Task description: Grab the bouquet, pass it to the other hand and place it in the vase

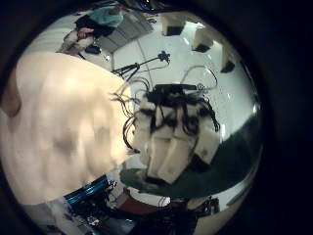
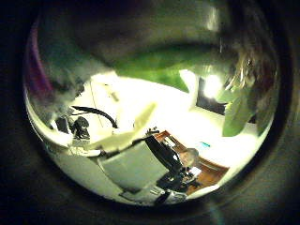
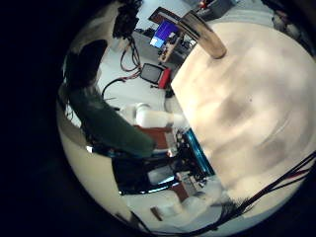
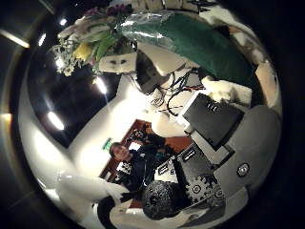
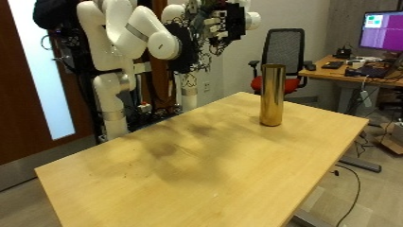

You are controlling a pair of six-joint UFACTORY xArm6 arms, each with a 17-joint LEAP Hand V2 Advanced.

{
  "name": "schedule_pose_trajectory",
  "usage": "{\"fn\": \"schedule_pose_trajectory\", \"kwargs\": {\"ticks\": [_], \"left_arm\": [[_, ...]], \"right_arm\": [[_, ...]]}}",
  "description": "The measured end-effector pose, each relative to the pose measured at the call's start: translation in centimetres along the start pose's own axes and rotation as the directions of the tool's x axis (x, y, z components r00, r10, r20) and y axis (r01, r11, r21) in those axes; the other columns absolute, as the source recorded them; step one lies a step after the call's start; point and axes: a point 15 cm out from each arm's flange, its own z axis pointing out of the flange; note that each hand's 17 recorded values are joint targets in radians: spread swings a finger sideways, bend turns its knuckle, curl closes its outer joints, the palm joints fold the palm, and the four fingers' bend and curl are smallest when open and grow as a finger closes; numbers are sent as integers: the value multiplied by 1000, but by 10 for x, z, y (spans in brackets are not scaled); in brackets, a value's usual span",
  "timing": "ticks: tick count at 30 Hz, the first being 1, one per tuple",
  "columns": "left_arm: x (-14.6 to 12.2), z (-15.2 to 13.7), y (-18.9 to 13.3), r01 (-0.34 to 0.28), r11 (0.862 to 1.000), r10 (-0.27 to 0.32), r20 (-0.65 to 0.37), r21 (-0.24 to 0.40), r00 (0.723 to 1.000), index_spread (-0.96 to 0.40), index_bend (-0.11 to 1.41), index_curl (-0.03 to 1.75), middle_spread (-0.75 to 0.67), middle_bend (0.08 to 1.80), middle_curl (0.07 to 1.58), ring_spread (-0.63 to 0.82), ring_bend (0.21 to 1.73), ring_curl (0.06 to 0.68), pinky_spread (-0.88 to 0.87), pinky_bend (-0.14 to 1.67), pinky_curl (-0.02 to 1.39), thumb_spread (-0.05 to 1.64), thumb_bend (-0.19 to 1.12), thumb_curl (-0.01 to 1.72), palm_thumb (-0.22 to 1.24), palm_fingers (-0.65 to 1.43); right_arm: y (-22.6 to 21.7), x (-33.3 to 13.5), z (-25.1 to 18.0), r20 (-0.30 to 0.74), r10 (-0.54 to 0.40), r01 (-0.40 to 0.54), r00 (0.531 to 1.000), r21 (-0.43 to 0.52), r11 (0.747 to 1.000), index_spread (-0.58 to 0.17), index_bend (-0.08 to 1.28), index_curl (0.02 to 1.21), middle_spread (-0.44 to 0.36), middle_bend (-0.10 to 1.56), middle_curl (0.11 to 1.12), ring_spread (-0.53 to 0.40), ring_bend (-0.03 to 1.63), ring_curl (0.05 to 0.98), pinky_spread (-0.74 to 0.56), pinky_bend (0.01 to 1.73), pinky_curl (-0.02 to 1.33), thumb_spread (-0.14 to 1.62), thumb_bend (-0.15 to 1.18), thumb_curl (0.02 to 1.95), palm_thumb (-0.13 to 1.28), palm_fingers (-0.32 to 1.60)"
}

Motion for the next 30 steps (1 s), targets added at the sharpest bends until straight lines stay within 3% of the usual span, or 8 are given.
{"fn": "schedule_pose_trajectory", "kwargs": {"ticks": [6, 9, 15, 18, 20, 21, 24, 30], "left_arm": [[7, 1, 1, 6, 1000, -7, -32, -10, 999, -38, 159, 260, -413, 920, 784, -460, 1168, 339, -605, 959, 444, 867, -3, 367, 640, 854], [12, 1, 1, -1, 1000, 1, -22, -4, 1000, -232, 348, 330, -474, 922, 847, -481, 1253, 409, -665, 1101, 497, 864, 29, 408, 860, 1212], [15, 1, 0, -46, 999, 46, 1, 15, 999, -500, 645, 558, -517, 1036, 924, -447, 1372, 490, -624, 1117, 529, 473, -9, 601, 1077, 1141], [17, -1, -2, -83, 996, 82, 27, 46, 996, -553, 681, 635, -520, 1069, 936, -437, 1397, 508, -606, 1139, 548, 379, -16, 650, 1089, 1117], [20, -3, -2, -102, 993, 100, 49, 53, 994, -608, 702, 734, -519, 1102, 946, -427, 1420, 525, -587, 1164, 573, 285, -16, 702, 1112, 1096], [20, -3, -1, -110, 993, 107, 63, 50, 992, -623, 702, 766, -518, 1110, 948, -425, 1426, 530, -582, 1167, 579, 258, -16, 717, 1116, 1085], [20, -3, 1, -137, 990, 132, 109, 41, 985, -660, 689, 860, -513, 1137, 952, -421, 1430, 539, -566, 1176, 598, 207, -18, 755, 1117, 1070], [30, -6, 1, -189, 979, 177, 154, 70, 972, -715, 616, 1039, -503, 1162, 946, -415, 1438, 553, -557, 1175, 623, 153, -21, 808, 1119, 1060]], "right_arm": [[-4, 7, -3, -36, 14, -13, 999, 17, 1000, -242, 1089, 934, -114, 1329, 747, -185, 1422, 677, -272, 977, 1217, 227, -19, 967, 1182, 1116], [-11, 12, -8, -93, 8, -3, 996, 54, 999, -243, 1080, 935, -113, 1332, 747, -189, 1407, 677, -274, 1014, 1226, 348, -21, 960, 1156, 1121], [-6, 30, -19, -83, 77, -64, 994, 139, 988, -257, 915, 892, -139, 1241, 703, -213, 1313, 646, -310, 1039, 1109, 737, -52, 790, 953, 1069], [-6, 34, -27, -79, 96, -81, 992, 178, 981, -276, 748, 868, -169, 1127, 675, -226, 1277, 627, -373, 1010, 1026, 784, -46, 719, 885, 890], [-8, 38, -29, -70, 102, -86, 992, 202, 976, -275, 430, 779, -170, 949, 623, -237, 1221, 606, -436, 888, 952, 873, -32, 653, 857, 266], [-7, 39, -29, -57, 108, -94, 993, 211, 973, -275, 397, 752, -166, 917, 608, -233, 1211, 598, -432, 867, 933, 890, -32, 638, 850, 240], [-10, 40, -29, -12, 111, -105, 994, 248, 963, -286, 284, 581, -50, 573, 454, -63, 852, 439, -144, 633, 809, 934, -33, 578, 818, -161], [-13, 42, -40, 5, 113, -109, 994, 298, 948, -296, 117, 364, 94, 227, 322, 146, 425, 259, 265, 361, 536, 949, -27, 510, 811, -128]]}}
